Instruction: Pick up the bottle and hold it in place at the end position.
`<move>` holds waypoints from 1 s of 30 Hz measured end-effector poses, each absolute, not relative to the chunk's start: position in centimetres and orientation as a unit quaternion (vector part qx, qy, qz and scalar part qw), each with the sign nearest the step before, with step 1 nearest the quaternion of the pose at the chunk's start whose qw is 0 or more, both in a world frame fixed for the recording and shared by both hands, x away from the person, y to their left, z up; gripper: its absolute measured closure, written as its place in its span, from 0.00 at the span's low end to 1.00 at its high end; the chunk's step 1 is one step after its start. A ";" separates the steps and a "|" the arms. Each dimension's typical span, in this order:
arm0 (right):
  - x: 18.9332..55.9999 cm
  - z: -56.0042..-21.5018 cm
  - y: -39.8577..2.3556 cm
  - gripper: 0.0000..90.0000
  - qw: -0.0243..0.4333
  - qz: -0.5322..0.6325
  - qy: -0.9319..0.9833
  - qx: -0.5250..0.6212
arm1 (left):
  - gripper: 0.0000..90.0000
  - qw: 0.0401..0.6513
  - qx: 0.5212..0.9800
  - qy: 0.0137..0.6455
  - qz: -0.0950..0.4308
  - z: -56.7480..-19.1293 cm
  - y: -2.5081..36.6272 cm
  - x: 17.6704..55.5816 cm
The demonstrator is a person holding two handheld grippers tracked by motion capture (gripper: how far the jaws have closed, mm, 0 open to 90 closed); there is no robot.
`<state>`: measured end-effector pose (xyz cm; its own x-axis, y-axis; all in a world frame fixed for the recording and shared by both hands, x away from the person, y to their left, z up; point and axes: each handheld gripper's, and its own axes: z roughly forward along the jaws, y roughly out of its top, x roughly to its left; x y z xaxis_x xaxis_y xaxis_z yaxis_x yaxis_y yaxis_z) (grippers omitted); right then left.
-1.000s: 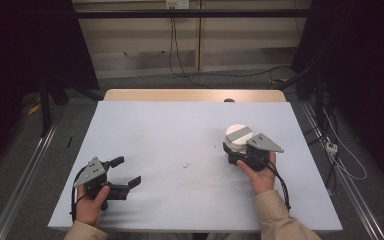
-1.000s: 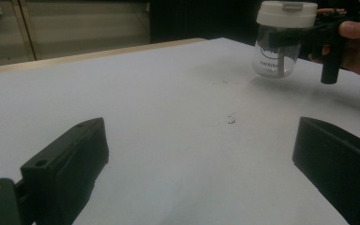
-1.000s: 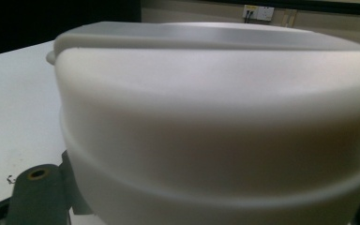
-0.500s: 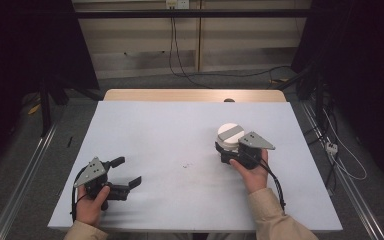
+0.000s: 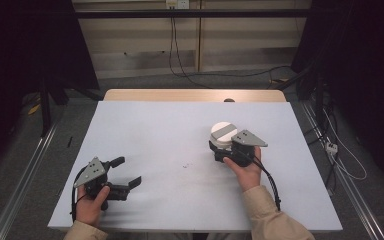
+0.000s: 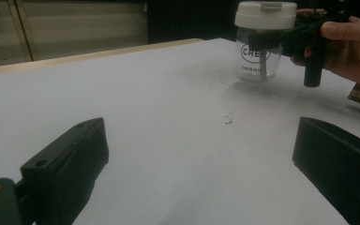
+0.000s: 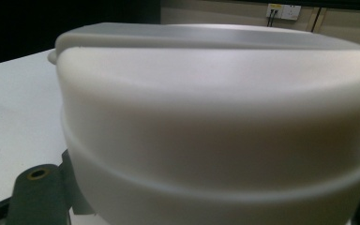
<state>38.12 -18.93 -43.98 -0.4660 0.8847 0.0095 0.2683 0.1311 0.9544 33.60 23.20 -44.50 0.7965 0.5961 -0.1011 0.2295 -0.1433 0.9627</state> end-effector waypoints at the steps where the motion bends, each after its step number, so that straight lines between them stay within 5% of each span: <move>1: 38.2 -44.0 -18.9 0.20 0.302 0.510 0.689 0.418 | 0.04 0.592 0.740 0.278 0.155 -44.5 23.2 33.6; 30: 39.6 -43.9 -16.9 0.20 0.293 0.514 0.697 0.407 | 0.04 0.592 0.741 0.276 0.155 -44.5 23.2 33.6</move>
